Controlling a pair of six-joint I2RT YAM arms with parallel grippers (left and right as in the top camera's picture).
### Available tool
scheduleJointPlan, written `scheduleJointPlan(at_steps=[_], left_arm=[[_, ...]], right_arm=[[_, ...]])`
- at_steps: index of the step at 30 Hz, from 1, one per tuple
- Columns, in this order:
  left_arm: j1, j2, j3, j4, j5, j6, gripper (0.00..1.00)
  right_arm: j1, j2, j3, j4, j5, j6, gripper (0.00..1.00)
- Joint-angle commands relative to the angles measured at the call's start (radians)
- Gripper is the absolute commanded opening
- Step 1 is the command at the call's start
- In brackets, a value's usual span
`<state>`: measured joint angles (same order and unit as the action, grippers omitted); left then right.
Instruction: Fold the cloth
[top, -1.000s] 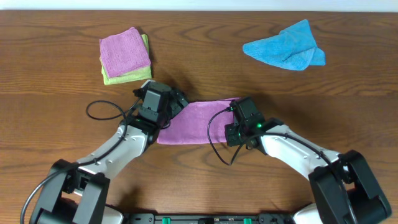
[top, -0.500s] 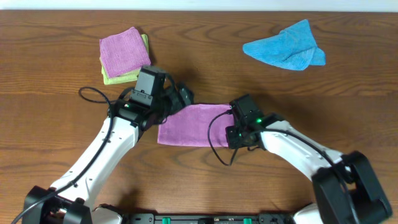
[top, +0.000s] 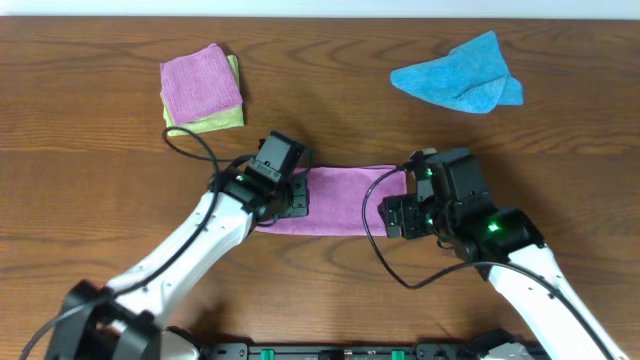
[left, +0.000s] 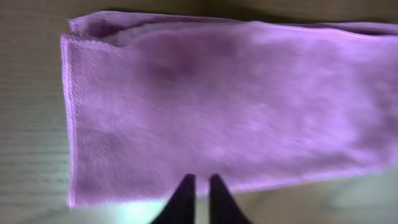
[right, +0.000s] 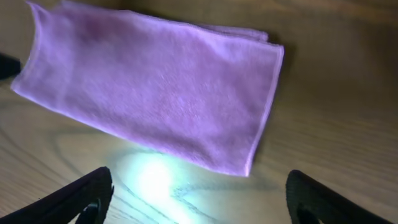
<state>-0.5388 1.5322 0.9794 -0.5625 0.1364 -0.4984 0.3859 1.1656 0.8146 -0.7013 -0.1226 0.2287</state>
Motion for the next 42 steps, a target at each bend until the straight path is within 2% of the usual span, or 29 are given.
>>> scheduleJointPlan(at_steps=[1, 3, 7, 12, 19, 27, 31, 32, 35, 38, 42], left_arm=[[0.002, 0.11, 0.004, 0.016, -0.083, 0.026, 0.06], [0.002, 0.176, 0.004, 0.034, -0.109, -0.024, 0.06], [0.002, 0.253, 0.004, 0.087, -0.111, -0.033, 0.06], [0.002, 0.281, 0.004, 0.156, -0.125, -0.033, 0.06], [0.002, 0.282, 0.004, 0.166, -0.166, -0.033, 0.06], [0.002, 0.282, 0.004, 0.167, -0.163, -0.033, 0.06], [0.002, 0.282, 0.004, 0.167, -0.161, -0.033, 0.06], [0.002, 0.282, 0.004, 0.167, -0.161, -0.033, 0.06], [0.002, 0.282, 0.004, 0.167, -0.161, -0.033, 0.06], [0.002, 0.282, 0.004, 0.167, -0.162, -0.033, 0.06], [0.002, 0.282, 0.004, 0.167, -0.161, -0.033, 0.06]], right_arm=[[-0.046, 0.032, -0.092, 0.04, 0.005, -0.008, 0.86], [-0.092, 0.035, -0.131, 0.096, -0.027, 0.014, 0.86], [-0.159, 0.035, -0.136, 0.156, -0.116, -0.023, 0.87], [-0.162, 0.062, -0.138, 0.164, -0.144, -0.048, 0.88], [-0.163, 0.253, -0.153, 0.247, -0.182, -0.05, 0.92], [-0.162, 0.379, -0.153, 0.316, -0.218, 0.014, 0.83], [-0.162, 0.413, -0.153, 0.352, -0.219, 0.055, 0.73], [-0.162, 0.426, -0.153, 0.364, -0.219, 0.075, 0.65], [-0.162, 0.469, -0.153, 0.391, -0.218, 0.116, 0.57], [-0.162, 0.518, -0.153, 0.415, -0.218, 0.124, 0.44], [-0.162, 0.535, -0.153, 0.427, -0.218, 0.13, 0.05]])
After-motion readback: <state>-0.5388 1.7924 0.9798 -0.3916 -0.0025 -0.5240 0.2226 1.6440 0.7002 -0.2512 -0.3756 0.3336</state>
